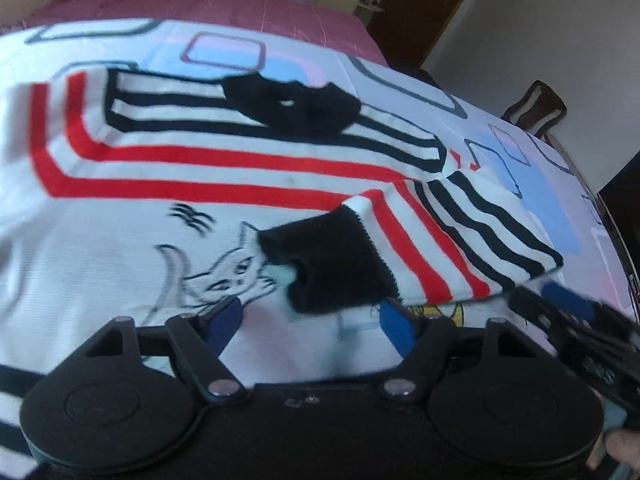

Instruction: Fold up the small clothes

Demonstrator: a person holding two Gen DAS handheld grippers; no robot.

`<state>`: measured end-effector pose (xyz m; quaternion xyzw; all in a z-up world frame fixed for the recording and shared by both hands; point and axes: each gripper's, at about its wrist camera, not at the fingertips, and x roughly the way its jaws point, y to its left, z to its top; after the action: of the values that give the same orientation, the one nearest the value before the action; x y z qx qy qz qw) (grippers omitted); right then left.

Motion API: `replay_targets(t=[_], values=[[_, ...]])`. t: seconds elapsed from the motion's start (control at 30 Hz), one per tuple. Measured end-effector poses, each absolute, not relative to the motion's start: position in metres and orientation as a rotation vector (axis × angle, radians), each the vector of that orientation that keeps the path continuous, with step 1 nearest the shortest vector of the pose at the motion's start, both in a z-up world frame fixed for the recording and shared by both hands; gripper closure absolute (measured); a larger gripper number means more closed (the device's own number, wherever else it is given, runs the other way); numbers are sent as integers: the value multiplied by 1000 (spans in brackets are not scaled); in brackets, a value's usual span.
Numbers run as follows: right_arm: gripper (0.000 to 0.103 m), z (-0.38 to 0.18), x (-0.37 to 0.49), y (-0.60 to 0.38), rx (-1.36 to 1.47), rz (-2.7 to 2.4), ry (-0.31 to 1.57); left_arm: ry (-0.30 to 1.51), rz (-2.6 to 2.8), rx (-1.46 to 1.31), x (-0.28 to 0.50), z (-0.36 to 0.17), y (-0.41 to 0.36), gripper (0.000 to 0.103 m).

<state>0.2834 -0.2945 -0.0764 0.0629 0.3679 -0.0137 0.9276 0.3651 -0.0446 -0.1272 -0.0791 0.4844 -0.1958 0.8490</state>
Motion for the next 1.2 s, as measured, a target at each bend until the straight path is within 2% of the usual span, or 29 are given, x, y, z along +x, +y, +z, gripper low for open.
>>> replay_targets(t=[0.03, 0.1, 0.17, 0.23, 0.33, 0.37, 0.4, 0.57, 0.6, 0.63, 0.73, 0.83, 1.03, 1.1, 1.17, 1.2], values=[[40, -80, 280, -302, 131, -52, 763, 1009, -421, -183, 367, -130, -47, 38], [40, -86, 277, -315, 140, -88, 781, 980, -448, -225, 371, -133, -49, 55], [40, -90, 276, -325, 155, -120, 788, 975, -455, -246, 375, -138, -51, 79], [41, -94, 278, -333, 158, -143, 787, 958, -452, -253, 377, -141, -52, 94], [43, -101, 289, -339, 172, -150, 792, 926, -468, -281, 378, -131, -49, 96], [48, -104, 293, -340, 177, -148, 796, 898, -477, -286, 379, -122, -48, 96], [58, -107, 299, -340, 187, -141, 803, 870, -487, -293, 378, -112, -46, 97], [60, -117, 321, -341, 207, -148, 807, 716, -493, -305, 384, -58, -23, 97], [68, -118, 324, -340, 208, -143, 808, 696, -479, -305, 386, -52, -16, 97], [82, -118, 326, -339, 216, -132, 816, 682, -462, -302, 388, -48, -9, 97], [85, -117, 324, -337, 207, -125, 813, 691, -395, -270, 393, -55, 12, 97], [87, -111, 315, -341, 205, -131, 789, 757, -327, -261, 400, -83, 27, 97], [88, -113, 307, -340, 190, -127, 839, 881, -280, -174, 402, -132, 20, 96], [88, -105, 299, -345, 209, -115, 833, 882, -272, -142, 400, -129, 19, 91], [87, -93, 288, -349, 216, -110, 806, 831, -238, -93, 394, -116, 19, 81], [86, -87, 285, -351, 221, -108, 788, 794, -227, -85, 388, -109, 20, 80]])
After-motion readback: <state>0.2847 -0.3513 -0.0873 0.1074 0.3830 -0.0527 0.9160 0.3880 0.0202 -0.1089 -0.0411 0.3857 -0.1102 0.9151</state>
